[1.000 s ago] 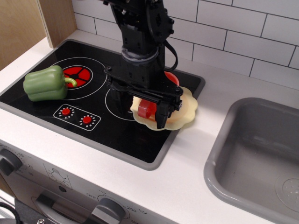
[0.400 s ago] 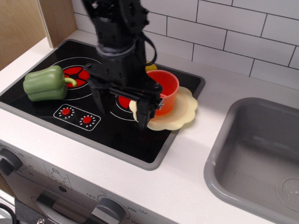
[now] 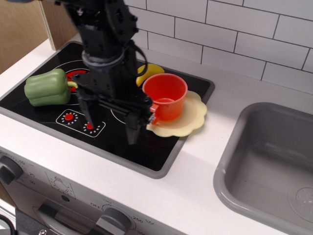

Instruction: Put cup on plate

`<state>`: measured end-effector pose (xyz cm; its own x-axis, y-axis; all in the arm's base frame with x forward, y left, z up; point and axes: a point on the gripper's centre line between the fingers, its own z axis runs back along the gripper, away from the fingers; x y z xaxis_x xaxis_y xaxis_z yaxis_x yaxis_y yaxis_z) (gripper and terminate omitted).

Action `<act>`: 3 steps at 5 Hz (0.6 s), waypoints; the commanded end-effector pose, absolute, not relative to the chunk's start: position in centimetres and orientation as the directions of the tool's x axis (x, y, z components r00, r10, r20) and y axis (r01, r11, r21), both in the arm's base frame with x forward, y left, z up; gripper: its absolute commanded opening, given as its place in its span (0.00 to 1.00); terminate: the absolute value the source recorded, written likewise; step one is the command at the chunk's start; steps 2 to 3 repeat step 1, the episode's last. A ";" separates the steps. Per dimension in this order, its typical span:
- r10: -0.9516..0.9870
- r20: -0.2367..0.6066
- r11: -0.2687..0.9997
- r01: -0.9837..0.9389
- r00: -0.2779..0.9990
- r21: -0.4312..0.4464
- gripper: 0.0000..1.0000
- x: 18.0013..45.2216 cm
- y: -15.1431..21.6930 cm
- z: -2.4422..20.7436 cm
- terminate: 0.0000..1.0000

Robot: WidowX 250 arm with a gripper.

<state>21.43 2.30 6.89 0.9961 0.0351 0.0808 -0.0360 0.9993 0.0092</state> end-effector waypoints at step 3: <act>0.036 0.122 0.999 -0.038 0.992 0.014 1.00 21.8 2.7 7.8 1.00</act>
